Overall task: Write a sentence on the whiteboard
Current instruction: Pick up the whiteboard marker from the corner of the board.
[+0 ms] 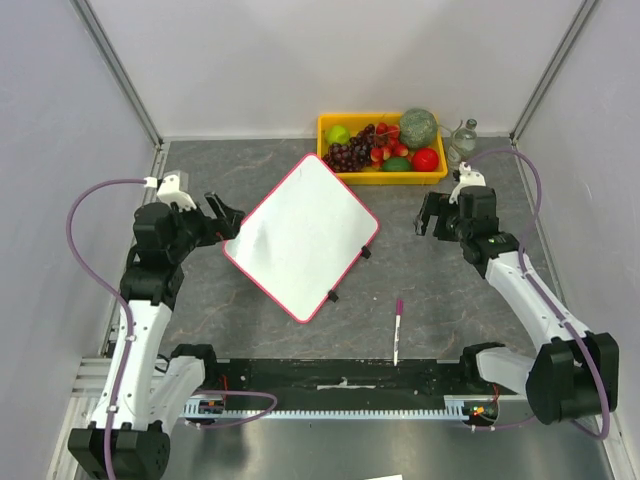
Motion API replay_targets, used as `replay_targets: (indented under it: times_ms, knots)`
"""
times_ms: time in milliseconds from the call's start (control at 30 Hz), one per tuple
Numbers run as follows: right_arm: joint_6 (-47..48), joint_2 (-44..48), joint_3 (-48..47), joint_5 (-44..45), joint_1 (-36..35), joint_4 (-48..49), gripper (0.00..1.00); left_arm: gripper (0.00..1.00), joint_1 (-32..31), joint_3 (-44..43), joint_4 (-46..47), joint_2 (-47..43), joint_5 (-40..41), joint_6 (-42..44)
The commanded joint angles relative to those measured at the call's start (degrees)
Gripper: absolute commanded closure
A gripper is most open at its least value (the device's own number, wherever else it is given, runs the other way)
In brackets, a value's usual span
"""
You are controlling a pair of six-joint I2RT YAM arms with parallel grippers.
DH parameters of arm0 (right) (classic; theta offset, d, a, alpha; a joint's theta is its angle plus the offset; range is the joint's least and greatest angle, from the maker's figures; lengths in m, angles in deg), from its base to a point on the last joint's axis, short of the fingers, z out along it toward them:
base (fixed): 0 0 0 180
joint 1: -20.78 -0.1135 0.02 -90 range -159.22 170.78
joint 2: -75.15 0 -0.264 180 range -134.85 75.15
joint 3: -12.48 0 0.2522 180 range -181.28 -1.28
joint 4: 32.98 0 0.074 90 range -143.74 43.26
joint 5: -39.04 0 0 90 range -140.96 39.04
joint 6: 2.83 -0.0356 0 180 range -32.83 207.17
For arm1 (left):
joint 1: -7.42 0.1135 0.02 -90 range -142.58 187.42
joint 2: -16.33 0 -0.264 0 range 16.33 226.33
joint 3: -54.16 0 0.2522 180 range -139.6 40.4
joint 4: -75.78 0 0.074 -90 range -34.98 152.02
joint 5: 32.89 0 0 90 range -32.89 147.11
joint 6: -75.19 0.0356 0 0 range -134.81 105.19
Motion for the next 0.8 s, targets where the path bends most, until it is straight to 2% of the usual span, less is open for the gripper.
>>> replay_targets:
  times_ms: [0, 100, 167, 267, 433, 500, 767]
  knots:
    - [2.53, 4.68, -2.1, -5.15, -0.02, -8.06, 0.02, 0.0, 0.03, -0.02, -5.4, -3.14, -8.51, -0.07]
    - [2.7, 4.87, -4.55, -7.61, -1.76, -15.17, 0.02, 0.0, 0.03, -0.64, -8.04, -5.34, -11.32, 0.54]
    - [3.58, 3.11, -7.53, -5.87, -4.92, -20.97, 0.02, 0.02, -0.06, -1.16, -9.1, -7.01, -15.53, 2.03]
    - [4.2, 1.18, -10.79, -2.79, -9.67, -27.75, 0.02, 0.04, -0.24, -4.67, -13.31, -6.93, -16.43, 2.21]
    - [2.18, -1.02, -9.31, -0.06, -18.55, -30.92, 0.02, 0.05, -0.59, -9.78, -19.47, -6.58, -17.83, 3.36]
    - [1.56, -3.47, -7.99, 1.16, -20.92, -31.19, 0.02, 0.01, -0.59, -10.13, -19.65, -6.84, -18.97, 3.36]
    - [-1.87, -6.74, -3.34, 2.93, -25.33, -32.95, 0.23, 0.02, -0.68, -8.82, -19.56, -4.73, -23.64, 5.47]
